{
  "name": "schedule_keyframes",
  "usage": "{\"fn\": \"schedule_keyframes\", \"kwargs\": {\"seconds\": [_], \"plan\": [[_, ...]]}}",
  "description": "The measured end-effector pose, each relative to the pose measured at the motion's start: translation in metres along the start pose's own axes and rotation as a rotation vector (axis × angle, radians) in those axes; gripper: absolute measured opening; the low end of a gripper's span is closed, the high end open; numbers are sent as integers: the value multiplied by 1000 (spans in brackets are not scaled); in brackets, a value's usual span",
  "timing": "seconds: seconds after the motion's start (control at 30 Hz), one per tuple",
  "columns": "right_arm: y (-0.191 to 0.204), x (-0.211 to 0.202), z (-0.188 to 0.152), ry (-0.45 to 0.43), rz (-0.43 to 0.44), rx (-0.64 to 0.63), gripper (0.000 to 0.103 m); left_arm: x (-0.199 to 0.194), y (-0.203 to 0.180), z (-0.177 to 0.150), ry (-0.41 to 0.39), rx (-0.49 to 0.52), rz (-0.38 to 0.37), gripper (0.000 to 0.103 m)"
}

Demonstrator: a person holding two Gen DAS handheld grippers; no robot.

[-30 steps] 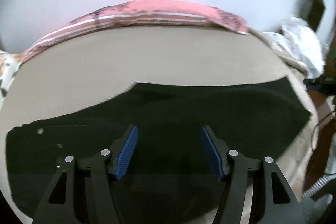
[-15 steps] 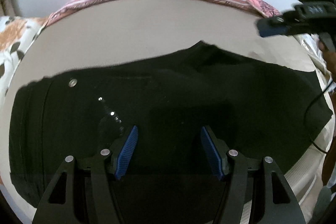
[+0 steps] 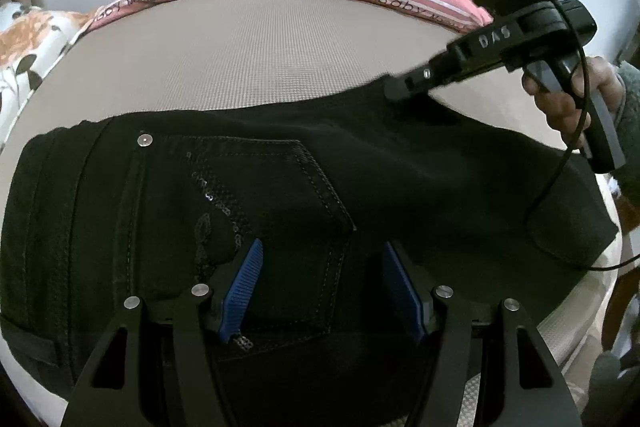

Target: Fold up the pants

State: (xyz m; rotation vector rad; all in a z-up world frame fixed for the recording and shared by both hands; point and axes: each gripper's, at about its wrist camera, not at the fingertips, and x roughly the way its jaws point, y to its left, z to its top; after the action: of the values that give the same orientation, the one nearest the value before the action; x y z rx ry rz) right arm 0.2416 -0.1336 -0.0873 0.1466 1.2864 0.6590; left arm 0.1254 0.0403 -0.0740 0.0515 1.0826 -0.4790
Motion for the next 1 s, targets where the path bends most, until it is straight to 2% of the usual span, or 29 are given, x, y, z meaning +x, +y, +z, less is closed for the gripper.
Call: {"fn": "schedule_keyframes", "kwargs": {"seconds": [0.1, 0.27, 0.4, 0.5, 0.57, 0.73, 0.8, 1.0], "plan": [[11, -9, 6, -29, -25, -27, 8, 0, 2, -1, -6, -11, -6, 63], [9, 16, 6, 3, -154, -83, 8, 1, -4, -4, -16, 28, 19, 63], [-10, 17, 12, 17, -59, 58, 13, 2, -7, -5, -14, 45, 35, 63], [-18, 1, 10, 10, 18, 97, 24, 1, -8, 0, 4, 41, 38, 63], [-19, -12, 5, 8, 15, 64, 36, -2, -8, 5, 5, 27, 27, 63], [-32, -25, -7, 35, -12, 23, 36, -6, -31, 18, -17, 63, -1, 63], [-39, -26, -14, 53, -49, 14, 36, -1, -45, 20, -5, 99, -13, 63], [-49, -30, -39, 95, -89, -26, 36, 17, -72, 12, 53, 172, -30, 63]]}}
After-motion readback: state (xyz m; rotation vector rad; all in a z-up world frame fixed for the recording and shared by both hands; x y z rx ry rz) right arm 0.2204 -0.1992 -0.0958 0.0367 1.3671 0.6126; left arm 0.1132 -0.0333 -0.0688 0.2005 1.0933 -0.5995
